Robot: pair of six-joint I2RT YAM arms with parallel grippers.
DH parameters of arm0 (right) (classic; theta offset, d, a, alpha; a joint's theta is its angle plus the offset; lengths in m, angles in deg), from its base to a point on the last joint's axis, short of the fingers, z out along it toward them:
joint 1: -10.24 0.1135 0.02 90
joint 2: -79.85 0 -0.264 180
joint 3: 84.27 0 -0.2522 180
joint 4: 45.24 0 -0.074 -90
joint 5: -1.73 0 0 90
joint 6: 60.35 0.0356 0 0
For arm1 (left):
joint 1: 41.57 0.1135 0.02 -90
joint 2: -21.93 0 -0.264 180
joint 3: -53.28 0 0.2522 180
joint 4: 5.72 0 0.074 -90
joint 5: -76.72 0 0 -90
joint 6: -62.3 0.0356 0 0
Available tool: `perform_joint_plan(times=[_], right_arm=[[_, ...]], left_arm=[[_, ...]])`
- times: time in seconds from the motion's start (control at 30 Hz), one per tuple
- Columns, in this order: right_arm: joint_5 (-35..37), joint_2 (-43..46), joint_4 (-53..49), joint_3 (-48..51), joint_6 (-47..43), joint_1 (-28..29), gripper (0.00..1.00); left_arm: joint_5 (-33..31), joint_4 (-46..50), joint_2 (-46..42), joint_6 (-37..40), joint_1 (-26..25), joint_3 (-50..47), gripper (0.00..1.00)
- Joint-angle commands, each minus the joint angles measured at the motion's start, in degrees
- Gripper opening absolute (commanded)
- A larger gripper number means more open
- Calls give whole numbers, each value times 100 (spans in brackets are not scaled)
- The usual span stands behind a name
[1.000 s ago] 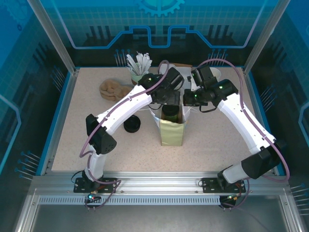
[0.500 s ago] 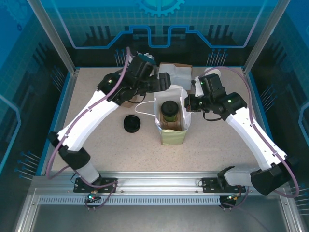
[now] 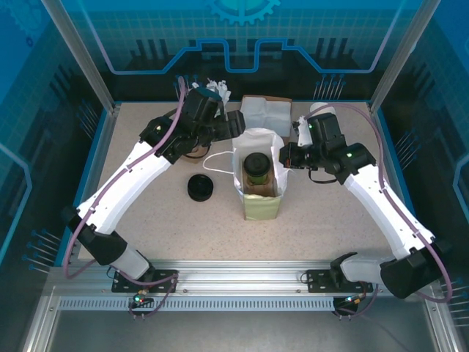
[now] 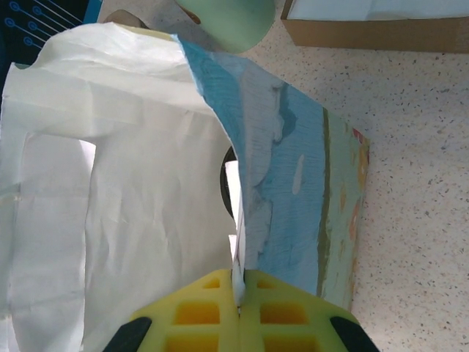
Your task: Pack the takeout coffee
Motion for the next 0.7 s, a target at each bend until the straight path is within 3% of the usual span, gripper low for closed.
perform_joint_plan(times=[0.0, 0.4, 0.5, 0.67], right_arm=[[-155, -181, -8, -256, 89, -84, 0], [-60, -398, -83, -236, 465, -188, 4], [-123, -469, -116, -292, 466, -228, 10], [-127, -496, -135, -483, 229, -307, 30]], left_arm=[[-179, -188, -55, -1, 104, -64, 86], [-43, -102, 218, 454, 387, 212, 87], [-36, -126, 235, 556, 609, 228, 87], [-230, -454, 239, 877, 831, 113, 89]])
